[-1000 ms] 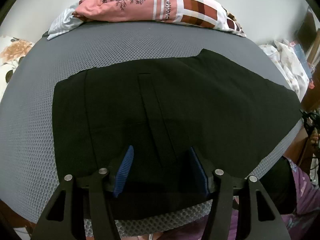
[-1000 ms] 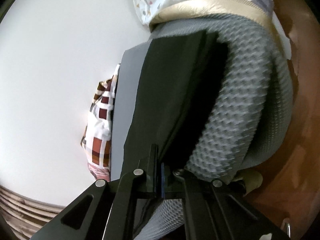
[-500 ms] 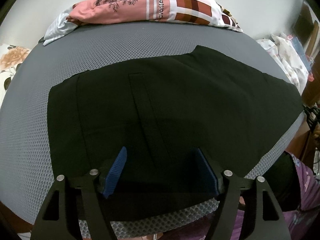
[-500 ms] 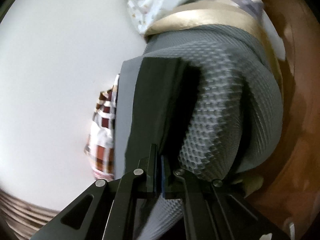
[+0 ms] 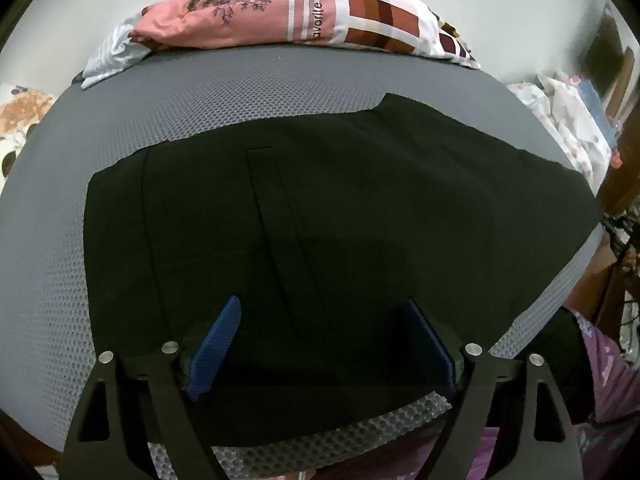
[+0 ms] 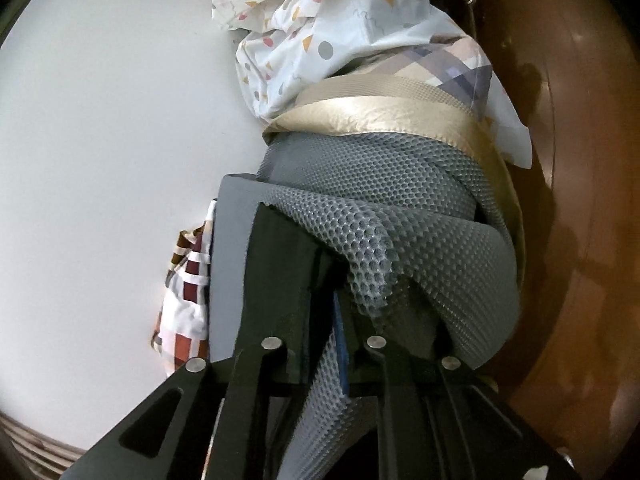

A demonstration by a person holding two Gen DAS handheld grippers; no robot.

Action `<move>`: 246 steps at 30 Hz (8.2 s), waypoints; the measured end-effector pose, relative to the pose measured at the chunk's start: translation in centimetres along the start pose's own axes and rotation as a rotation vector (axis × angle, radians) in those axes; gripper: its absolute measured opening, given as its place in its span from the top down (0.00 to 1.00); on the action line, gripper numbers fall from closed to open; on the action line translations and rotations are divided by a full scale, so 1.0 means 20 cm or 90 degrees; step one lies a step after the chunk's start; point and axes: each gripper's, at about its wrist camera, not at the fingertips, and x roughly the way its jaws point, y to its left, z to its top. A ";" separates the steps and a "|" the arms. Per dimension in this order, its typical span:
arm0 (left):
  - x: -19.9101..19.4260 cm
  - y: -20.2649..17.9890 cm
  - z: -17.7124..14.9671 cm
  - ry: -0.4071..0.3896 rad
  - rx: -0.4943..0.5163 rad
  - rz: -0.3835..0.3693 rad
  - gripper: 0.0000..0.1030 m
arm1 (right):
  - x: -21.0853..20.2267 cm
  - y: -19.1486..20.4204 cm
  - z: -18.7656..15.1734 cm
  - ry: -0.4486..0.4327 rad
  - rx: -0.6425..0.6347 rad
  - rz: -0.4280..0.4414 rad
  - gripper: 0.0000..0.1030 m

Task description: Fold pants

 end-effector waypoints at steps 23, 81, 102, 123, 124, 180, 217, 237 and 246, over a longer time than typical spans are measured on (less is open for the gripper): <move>0.00 -0.01 -0.01 -0.006 -0.003 -0.009 0.13 | 0.08 0.12 0.03 0.020 -0.027 0.049 0.45; -0.02 0.01 -0.01 -0.027 -0.003 0.014 0.06 | 0.23 0.26 -0.03 0.037 -0.141 -0.070 0.91; -0.03 0.01 0.02 -0.034 0.031 0.151 0.06 | 0.19 0.78 -0.27 0.041 -0.312 -0.057 0.91; -0.02 0.05 0.02 -0.021 0.016 0.163 0.06 | 0.44 1.06 -1.06 0.223 -0.483 -0.023 0.91; -0.02 0.05 0.02 -0.021 0.015 0.162 0.06 | 0.44 1.06 -1.08 0.229 -0.486 -0.025 0.91; -0.03 0.00 0.02 -0.034 0.035 0.159 0.05 | 0.45 0.93 -1.41 0.395 -0.410 0.161 0.53; 0.32 -0.55 0.54 0.041 -0.107 -0.309 0.06 | 0.63 0.63 -1.65 0.595 -0.083 0.093 0.59; 0.40 -0.48 0.53 0.056 -0.147 -0.344 0.06 | 0.64 0.72 -1.67 0.527 -0.079 0.075 0.93; 0.41 -0.50 0.58 0.056 -0.135 -0.335 0.06 | 0.61 0.63 -1.66 0.592 -0.108 0.052 0.94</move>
